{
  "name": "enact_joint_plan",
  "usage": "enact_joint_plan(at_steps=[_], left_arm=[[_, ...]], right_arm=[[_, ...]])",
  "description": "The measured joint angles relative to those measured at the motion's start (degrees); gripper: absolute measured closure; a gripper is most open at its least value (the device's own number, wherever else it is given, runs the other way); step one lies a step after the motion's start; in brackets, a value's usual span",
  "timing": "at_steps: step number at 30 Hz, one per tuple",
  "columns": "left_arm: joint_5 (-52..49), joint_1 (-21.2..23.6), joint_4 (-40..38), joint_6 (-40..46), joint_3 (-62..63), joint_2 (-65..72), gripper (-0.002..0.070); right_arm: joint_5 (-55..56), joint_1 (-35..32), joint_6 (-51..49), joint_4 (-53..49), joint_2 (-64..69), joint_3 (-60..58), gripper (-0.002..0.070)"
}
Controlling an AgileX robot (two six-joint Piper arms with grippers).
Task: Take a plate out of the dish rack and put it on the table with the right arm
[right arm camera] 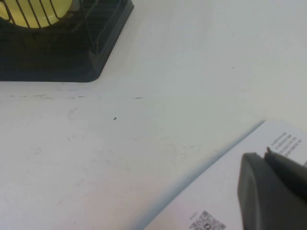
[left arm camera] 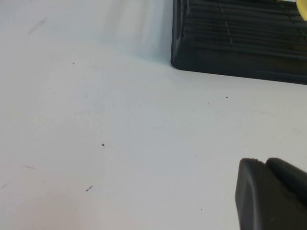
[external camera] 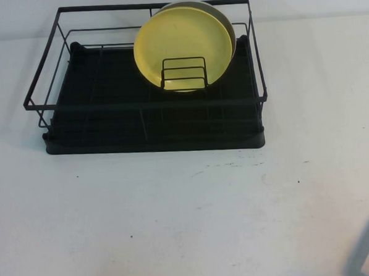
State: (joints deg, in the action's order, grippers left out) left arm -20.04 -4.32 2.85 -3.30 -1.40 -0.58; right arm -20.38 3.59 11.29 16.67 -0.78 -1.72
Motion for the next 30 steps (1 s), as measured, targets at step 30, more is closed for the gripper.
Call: enact_joint_plan(at_steps=[30], left_arm=[[0.0,0.0,0.0,0.0,0.0,0.0,0.0679]], right_arm=[[3.4,0.0,0.0,10.5,0.0,0.0,0.0694]])
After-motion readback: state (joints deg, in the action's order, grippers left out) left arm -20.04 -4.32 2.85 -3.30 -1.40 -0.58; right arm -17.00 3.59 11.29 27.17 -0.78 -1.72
